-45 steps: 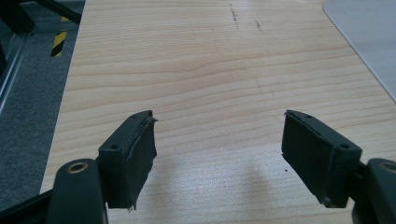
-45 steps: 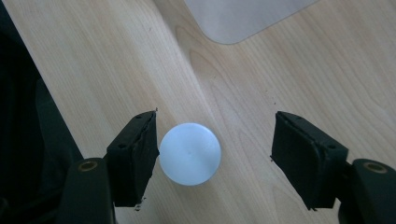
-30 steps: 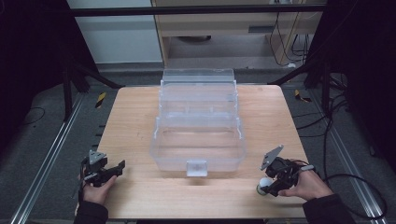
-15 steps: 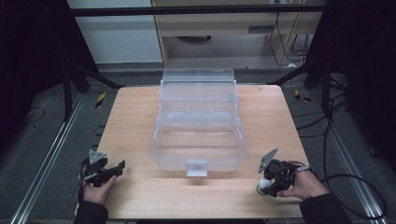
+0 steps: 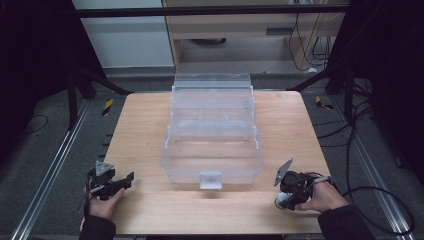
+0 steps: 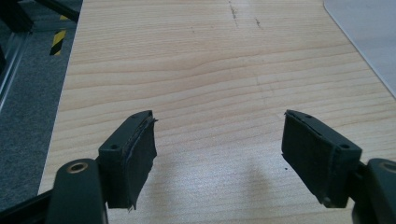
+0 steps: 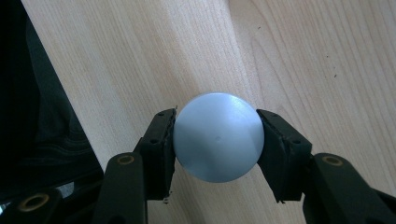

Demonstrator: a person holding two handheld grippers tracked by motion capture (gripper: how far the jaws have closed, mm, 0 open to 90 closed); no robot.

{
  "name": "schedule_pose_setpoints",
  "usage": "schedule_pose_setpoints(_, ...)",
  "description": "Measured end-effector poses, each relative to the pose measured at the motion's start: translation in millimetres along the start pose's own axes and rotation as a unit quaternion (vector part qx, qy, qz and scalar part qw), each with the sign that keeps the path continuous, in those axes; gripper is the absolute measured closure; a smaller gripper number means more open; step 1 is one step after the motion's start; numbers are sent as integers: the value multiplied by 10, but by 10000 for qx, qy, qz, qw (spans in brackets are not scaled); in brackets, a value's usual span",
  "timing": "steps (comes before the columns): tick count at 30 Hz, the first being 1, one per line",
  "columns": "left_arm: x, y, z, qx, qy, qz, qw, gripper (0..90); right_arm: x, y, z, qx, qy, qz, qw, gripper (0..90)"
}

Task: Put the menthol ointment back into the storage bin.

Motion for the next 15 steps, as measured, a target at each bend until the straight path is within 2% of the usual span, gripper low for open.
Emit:
schedule_pose_setpoints(8, 0, 0, -1, 2, 2, 5, 10000, 253, 8, -8, -14, 12, 93, -41, 9999, 503)
schedule_pose_setpoints(15, -2, 10, -1, 10, 4, 27, 10000, 253, 50, -93, -28, -50, 179, -174, 9997, 504)
Point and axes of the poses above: each handheld gripper's, and its own axes: y roughly forward along the jaws, x roughly out of its top, z roughly to its left, the point moved 4 cm from there along y, roughly forward along the jaws, and after that the axes turned 3 degrees about x, right-handed, at the moved point
